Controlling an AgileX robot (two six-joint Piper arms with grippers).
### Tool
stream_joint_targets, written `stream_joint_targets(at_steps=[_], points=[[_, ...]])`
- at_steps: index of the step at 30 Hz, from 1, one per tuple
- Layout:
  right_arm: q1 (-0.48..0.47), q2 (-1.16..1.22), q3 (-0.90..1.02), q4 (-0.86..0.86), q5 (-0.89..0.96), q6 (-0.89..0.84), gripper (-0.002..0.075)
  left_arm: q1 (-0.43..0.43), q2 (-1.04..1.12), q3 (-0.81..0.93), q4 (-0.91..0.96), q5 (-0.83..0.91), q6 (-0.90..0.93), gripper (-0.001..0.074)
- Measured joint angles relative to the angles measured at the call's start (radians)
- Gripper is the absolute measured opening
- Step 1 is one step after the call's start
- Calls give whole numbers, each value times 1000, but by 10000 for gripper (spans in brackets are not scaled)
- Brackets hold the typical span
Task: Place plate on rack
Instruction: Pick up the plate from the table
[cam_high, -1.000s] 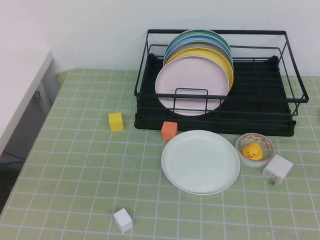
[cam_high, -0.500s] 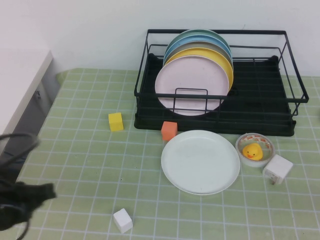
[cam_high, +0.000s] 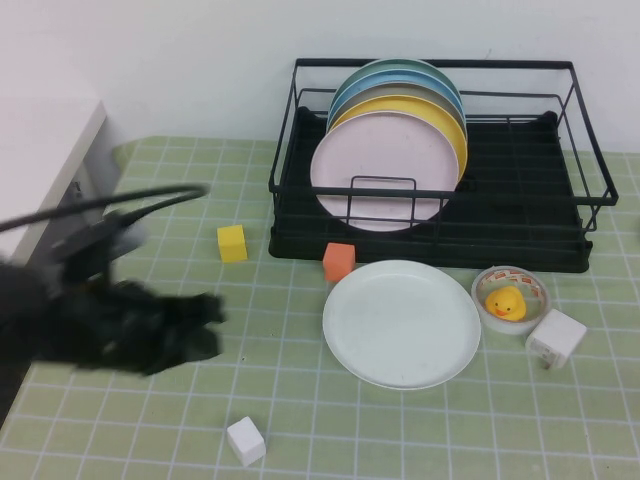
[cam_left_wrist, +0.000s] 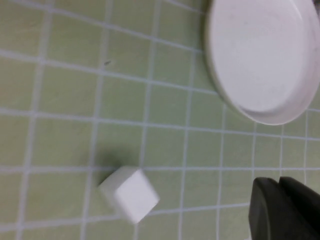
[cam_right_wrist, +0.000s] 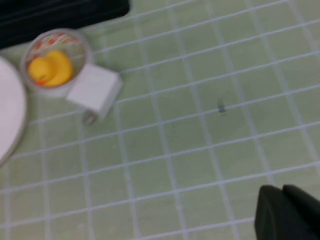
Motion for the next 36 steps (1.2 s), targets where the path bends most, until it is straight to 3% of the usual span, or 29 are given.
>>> stream_joint_targets(at_steps=[9,14,17,21,30,33,36], points=[[0,134,0,551,52,-609,-2,-163,256,-267,34,10,17,-1],[0,295,0,976,128,-1038,-2,-186,297,-356,71,26,13,-1],[0,429,-11,1155,147,-1182,-2,-160,281,-381,83,26,13,-1],[49,621,-71,1259,121,-1238,-1,-96,231,-389,86,42,-19,-1],[353,931,-282,1356,-125,-1228,-1,-60,-5,-389,64,105,37,-1],[387,1008,-341,1382,-197,-1186,3,-58,-102,-389,116,116,41,-1],[389,1082,-399,1391,-222,-1155,62,-58,-184,-389,162,150,34,-1]])
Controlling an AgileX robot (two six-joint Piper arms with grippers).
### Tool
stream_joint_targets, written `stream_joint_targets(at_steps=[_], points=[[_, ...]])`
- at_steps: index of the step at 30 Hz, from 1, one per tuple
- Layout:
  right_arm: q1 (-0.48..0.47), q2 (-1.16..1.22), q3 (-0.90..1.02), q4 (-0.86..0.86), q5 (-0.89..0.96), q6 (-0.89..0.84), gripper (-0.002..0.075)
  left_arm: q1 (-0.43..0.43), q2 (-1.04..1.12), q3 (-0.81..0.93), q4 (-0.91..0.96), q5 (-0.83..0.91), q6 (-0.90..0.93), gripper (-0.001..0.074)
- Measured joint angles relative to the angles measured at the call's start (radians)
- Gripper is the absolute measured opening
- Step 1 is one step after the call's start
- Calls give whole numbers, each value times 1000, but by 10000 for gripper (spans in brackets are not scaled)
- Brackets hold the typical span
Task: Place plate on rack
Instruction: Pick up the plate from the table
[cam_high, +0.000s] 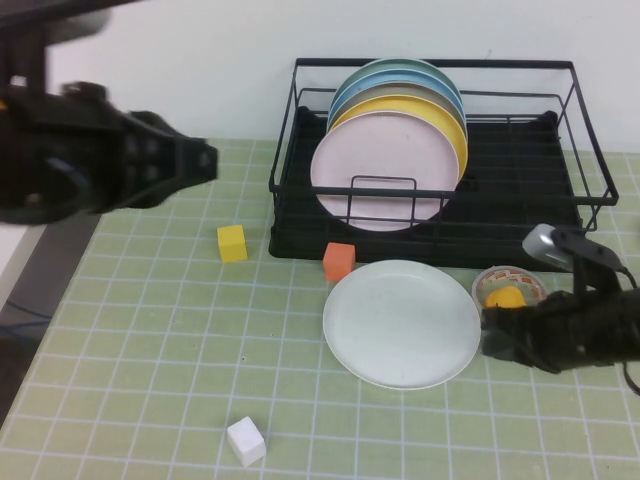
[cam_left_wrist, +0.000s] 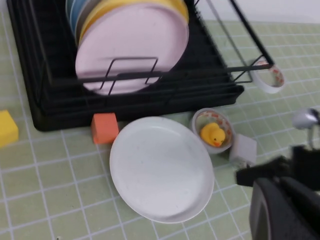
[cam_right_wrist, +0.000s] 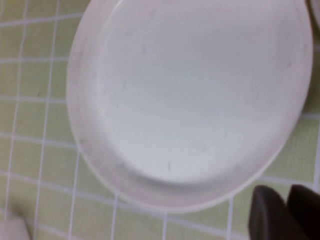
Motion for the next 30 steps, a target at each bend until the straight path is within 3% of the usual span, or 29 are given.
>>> stream_joint_targets(at_steps=[5,7,16,21,28,30], points=[[0,96,-86,8,-15,23,300,0,-129,0,49,41,-4,-1],[0,129,-112,13,-16,30,360,0,-171,0,66,47,-10,-1],[0,264,-178,80,4,73,399,0,-278,0,128,106,-71,-2],[0,290,-199,115,19,75,341,0,-282,0,136,139,-104,-2],[-2,306,-202,127,14,75,78,0,-284,0,136,188,-132,-2],[-2,310,-203,134,19,75,39,0,-286,0,136,200,-137,-2]])
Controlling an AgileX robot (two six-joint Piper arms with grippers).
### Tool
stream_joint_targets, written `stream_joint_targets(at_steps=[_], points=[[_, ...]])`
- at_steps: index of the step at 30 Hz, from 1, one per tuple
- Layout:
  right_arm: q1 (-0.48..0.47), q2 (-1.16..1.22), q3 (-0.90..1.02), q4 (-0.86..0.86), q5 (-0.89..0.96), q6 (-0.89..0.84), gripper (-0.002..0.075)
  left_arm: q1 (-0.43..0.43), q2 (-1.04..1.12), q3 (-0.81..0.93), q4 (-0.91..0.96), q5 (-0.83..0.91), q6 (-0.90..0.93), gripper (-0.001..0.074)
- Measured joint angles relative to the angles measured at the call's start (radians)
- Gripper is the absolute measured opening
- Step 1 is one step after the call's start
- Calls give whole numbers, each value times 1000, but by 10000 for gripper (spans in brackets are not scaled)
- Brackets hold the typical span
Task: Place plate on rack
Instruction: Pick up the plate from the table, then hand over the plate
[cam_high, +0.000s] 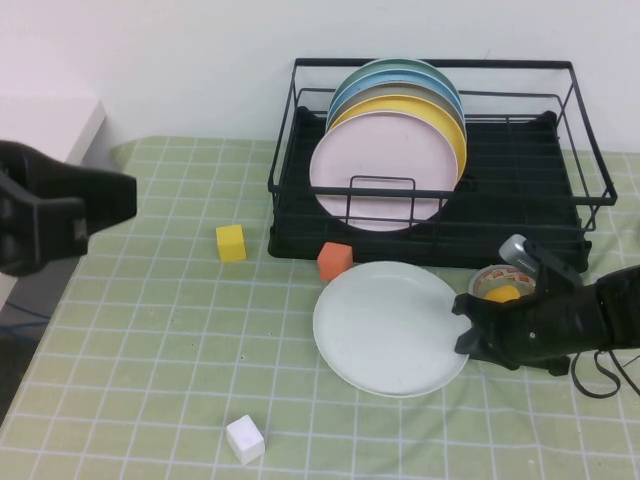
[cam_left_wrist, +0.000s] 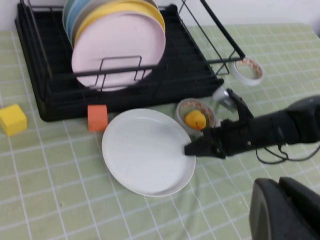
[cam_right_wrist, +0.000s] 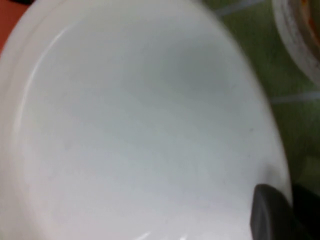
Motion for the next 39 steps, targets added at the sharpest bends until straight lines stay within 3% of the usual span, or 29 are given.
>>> stream_joint_targets(at_steps=[13,24,27,33,39], points=[[4,-103,0,-128,100,2,12,0,-4,0,0,67,-55,-1],[8,-512,112,-282,185,8,12,0,-6,105,-15,21,-260,15],[8,-658,192,-296,196,8,12,0,-6,203,-76,-10,-212,112],[8,-895,323,-300,226,8,12,0,14,329,-340,-57,36,448],[32,-953,342,-278,258,8,12,0,122,339,-554,-32,234,494]])
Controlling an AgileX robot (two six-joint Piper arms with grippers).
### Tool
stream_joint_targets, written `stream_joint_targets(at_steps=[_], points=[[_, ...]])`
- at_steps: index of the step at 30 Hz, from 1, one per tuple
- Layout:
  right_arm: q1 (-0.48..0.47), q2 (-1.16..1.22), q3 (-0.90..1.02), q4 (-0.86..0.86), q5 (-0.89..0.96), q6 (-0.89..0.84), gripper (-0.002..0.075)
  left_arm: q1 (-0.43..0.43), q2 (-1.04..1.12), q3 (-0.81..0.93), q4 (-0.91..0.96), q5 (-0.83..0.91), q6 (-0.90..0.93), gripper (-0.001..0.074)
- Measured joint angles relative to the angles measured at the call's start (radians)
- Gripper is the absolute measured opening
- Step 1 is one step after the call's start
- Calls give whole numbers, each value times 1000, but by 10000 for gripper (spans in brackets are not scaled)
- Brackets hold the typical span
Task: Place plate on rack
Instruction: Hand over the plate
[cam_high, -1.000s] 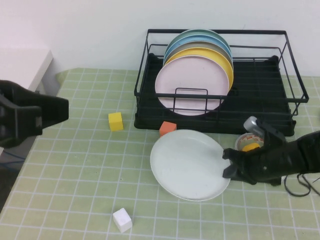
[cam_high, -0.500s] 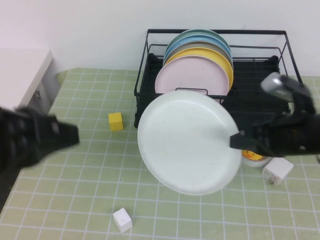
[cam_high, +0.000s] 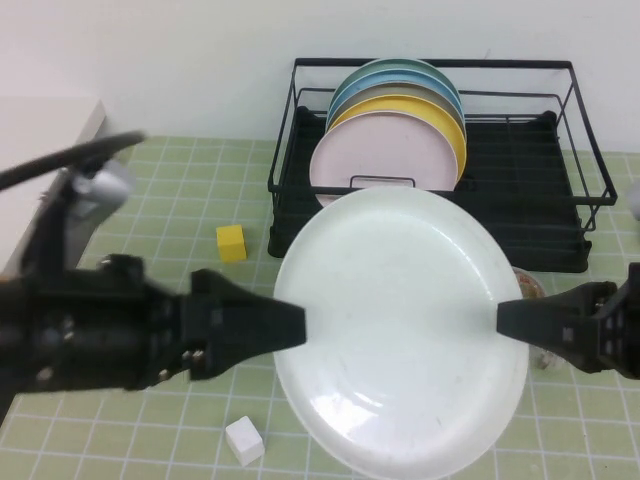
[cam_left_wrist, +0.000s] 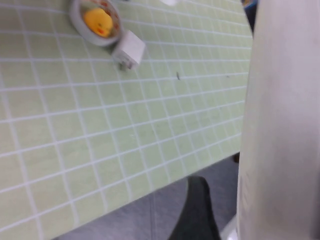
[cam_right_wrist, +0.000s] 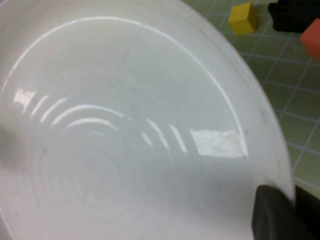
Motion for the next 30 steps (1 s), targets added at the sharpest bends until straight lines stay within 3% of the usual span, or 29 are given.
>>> stream_joint_targets(at_steps=[3,5,10,18,22,24,27,30], points=[[20,0,2,4,0,-2,12,0,60,0,-48,2,38,472],[24,0,2,4,-5,-2,12,0,89,0,-60,-4,57,412],[26,0,2,4,-33,-12,13,0,108,2,-66,-8,114,124],[28,-2,2,91,-12,-245,32,0,110,2,-71,-43,394,90],[28,-2,-1,140,73,-340,192,2,110,2,-122,-61,604,63],[28,-2,-11,147,103,-355,342,2,110,2,-168,-61,707,60],[25,-7,-56,133,110,-359,505,1,110,2,-242,-87,920,60],[19,-35,-114,63,124,-340,552,1,110,2,-341,-136,1134,60]])
